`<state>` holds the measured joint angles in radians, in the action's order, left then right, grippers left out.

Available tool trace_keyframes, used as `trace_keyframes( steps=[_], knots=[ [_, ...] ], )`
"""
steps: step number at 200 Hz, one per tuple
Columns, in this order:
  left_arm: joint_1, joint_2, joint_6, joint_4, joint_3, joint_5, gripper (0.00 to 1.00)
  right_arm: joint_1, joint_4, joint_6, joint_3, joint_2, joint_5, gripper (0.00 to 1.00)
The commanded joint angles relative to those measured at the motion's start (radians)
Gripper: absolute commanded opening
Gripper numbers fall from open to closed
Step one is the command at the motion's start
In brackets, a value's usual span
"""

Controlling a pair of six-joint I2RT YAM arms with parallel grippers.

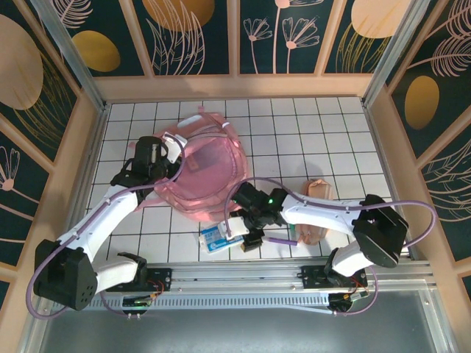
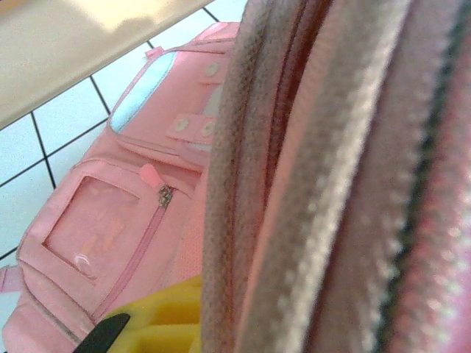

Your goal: Pack the student bag

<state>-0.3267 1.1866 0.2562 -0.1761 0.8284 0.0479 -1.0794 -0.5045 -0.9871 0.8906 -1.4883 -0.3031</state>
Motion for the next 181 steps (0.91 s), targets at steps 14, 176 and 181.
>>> trace_keyframes(
  steps=[14,176,181],
  knots=[
    [-0.002,0.017,-0.024,0.092,0.019,-0.087,0.00,-0.017,0.148,0.052,-0.038,-0.055,0.001,0.78],
    [0.002,0.096,0.012,0.140,0.011,-0.101,0.00,-0.056,0.237,0.134,-0.109,-0.137,0.169,0.05],
    [0.003,0.095,0.012,0.134,0.011,-0.100,0.00,-0.057,0.233,0.134,-0.110,-0.125,0.166,0.03]
  ],
)
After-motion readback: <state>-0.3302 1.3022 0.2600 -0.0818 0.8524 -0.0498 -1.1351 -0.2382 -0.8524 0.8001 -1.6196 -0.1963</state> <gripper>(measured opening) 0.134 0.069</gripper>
